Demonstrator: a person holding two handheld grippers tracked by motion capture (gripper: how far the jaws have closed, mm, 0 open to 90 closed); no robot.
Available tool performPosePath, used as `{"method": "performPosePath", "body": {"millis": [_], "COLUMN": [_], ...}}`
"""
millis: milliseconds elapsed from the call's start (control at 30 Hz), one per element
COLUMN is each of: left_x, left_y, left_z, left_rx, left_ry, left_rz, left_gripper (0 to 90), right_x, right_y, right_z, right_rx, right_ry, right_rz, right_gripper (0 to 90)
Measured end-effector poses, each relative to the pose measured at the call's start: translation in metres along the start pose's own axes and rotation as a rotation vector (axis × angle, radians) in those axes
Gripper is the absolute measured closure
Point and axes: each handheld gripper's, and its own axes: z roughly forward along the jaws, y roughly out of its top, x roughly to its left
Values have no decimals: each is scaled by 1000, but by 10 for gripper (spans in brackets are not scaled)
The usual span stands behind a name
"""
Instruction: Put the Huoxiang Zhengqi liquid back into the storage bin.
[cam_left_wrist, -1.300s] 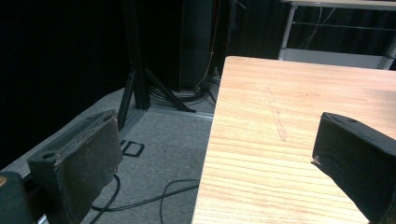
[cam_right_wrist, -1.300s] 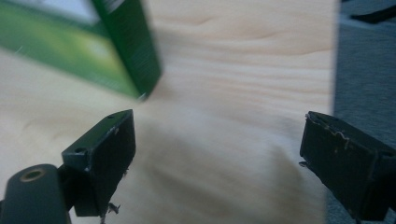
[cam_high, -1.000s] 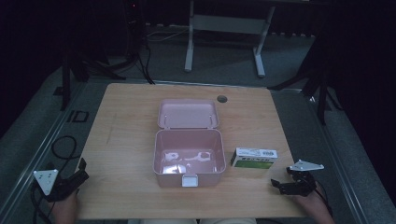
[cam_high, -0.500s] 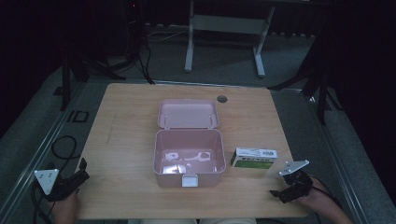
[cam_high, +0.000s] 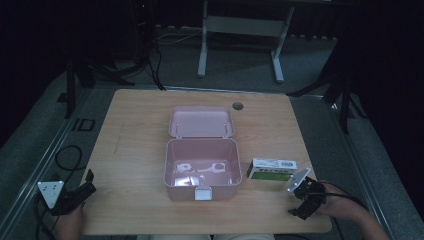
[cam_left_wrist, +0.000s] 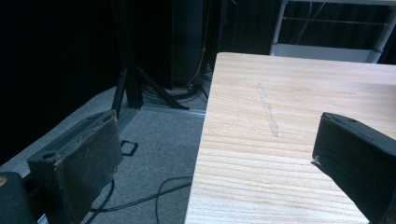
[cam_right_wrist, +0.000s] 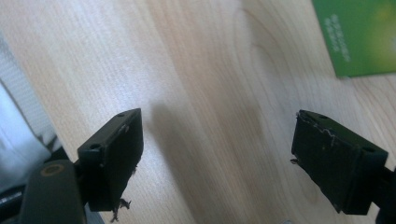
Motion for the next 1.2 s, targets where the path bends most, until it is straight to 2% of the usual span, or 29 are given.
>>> {"method": "performPosePath", "body": {"millis": [367,533,667,867,1100,1200], "left_x": [0,0,-1,-1,-1,-1], "left_y": [0,0,0,0,0,0], "left_z": [0,1,1,1,1,2], "left_rx": [3,6,7,8,10,11], "left_ry": [-12,-18,-20,-25,-29,-29], "left_rz": [-2,-1,5,7,11,12], "left_gripper": [15,15,15,15,15,15], "right_x": [8,12,16,19,19,16], "right_y": [28,40,53,68,79,84], "right_z": [-6,-7,-10,-17,-32,-41], "right_rx": [126,158,170,177,160,158], "right_ry": [22,47,49,71,89,81], "right_rz": [-180,-235,-290,-338,-360,-370], "right_gripper": [240,252,268,283,303,303]}}
